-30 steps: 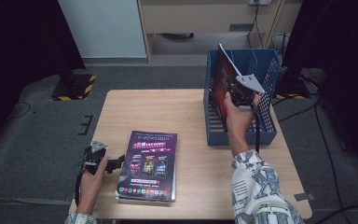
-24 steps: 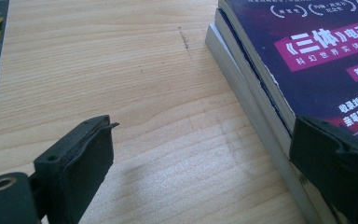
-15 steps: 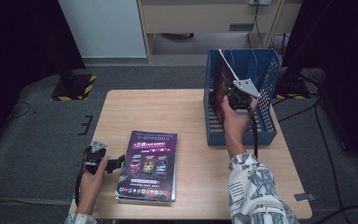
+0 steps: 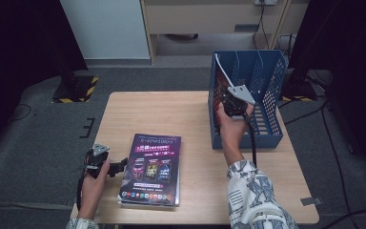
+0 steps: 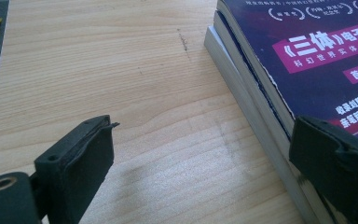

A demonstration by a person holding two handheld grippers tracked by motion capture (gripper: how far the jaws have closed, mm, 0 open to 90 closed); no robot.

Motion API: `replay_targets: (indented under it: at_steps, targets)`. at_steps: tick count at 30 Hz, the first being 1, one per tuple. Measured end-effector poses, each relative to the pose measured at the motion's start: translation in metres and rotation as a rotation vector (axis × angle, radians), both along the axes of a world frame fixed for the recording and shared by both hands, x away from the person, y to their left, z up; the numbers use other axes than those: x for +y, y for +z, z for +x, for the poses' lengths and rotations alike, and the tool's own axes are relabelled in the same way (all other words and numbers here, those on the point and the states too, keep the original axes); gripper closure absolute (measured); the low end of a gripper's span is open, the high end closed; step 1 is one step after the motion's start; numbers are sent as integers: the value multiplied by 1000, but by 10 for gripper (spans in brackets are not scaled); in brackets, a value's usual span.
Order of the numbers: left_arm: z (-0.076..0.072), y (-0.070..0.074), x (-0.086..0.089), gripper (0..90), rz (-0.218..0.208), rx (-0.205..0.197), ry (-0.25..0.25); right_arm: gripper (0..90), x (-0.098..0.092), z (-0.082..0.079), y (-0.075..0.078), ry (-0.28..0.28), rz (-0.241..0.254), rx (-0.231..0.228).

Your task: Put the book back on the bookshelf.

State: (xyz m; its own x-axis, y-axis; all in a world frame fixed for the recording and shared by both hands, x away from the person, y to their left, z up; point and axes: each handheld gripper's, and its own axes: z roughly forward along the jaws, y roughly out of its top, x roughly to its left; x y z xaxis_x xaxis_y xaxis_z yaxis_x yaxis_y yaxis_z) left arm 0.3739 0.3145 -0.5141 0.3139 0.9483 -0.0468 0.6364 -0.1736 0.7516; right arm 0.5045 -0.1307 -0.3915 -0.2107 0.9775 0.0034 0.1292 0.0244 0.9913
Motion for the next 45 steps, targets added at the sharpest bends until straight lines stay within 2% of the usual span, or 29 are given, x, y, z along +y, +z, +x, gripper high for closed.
replay_targets:
  at_steps: [28, 41, 45]
  targets:
    - [0, 0, 0, 59, -3, -1, -1, 800, 15, -3, -1, 23, -42, 6]
    - [0, 0, 0, 59, -2, 0, -1, 692, 17, -5, -1, 26, -40, 0]
    - [0, 0, 0, 60, 0, 0, -1, 715, 16, -4, 0, 28, -43, -3]
